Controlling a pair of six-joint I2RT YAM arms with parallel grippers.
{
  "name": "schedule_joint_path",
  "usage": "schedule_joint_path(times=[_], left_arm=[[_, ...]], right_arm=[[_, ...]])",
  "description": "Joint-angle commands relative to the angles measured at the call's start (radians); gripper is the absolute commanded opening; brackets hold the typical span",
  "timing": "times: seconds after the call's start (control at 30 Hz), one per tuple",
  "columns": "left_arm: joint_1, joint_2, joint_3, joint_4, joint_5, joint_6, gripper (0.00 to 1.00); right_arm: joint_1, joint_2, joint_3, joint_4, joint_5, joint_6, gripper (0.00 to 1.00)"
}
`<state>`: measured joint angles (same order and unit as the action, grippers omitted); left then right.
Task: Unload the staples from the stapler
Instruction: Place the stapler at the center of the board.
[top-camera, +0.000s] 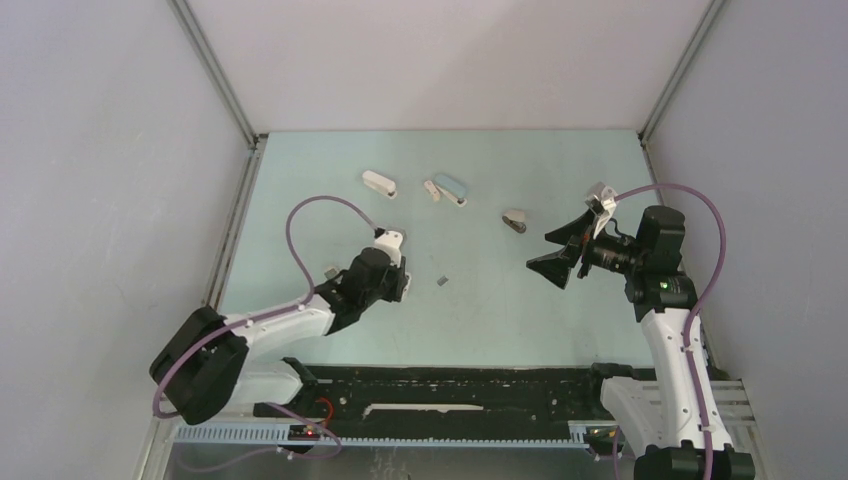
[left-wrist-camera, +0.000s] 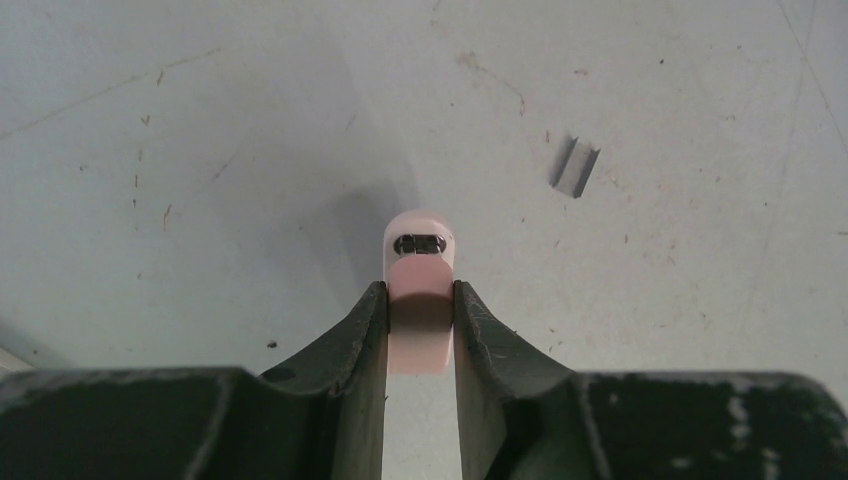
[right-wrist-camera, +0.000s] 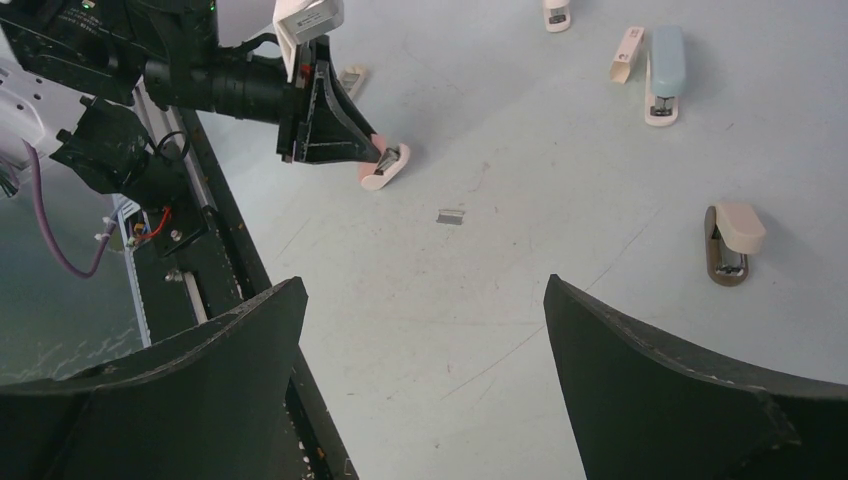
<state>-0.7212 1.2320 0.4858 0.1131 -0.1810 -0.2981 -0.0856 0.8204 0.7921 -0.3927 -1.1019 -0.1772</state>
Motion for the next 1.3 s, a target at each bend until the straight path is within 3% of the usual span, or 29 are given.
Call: schedule_joint_path(times=[0.0,0.23,0.4,0.63,0.97,1.27], left_arm=[[-0.006,0.053,0.058,-0.029,-0.029,-0.016,0.00],[-0.007,0.140,0.137,-0.095,-0.034,-0.012,0.00],[0.014,0.160,0.215,-0.163,-0.133,0.009,0.00],[0.150,0.258,0.396,-0.281,-0.268,-0.010,0.00],[0.381,0.461,0.657,-0.369,-0.283,-0.108,0.00],[0.527,0.620,0.863,-0.420,-0.190,-0.155,0.00]], right_arm=[[-0.005,0.001,-0.002,0.010,-0.015,-0.009,1.00],[-0.009,0.000,-0.001,0.008,-0.015,-0.009,1.00],[-0.009,0.001,-0.002,0.008,-0.016,-0.009,1.00],[-0.009,-0.007,-0.002,0.011,-0.025,-0.004,1.00],[-0.009,-0.018,-0.002,0.014,-0.036,0.001,1.00],[-0.008,-0.019,-0.002,0.014,-0.037,0.002,1.00]])
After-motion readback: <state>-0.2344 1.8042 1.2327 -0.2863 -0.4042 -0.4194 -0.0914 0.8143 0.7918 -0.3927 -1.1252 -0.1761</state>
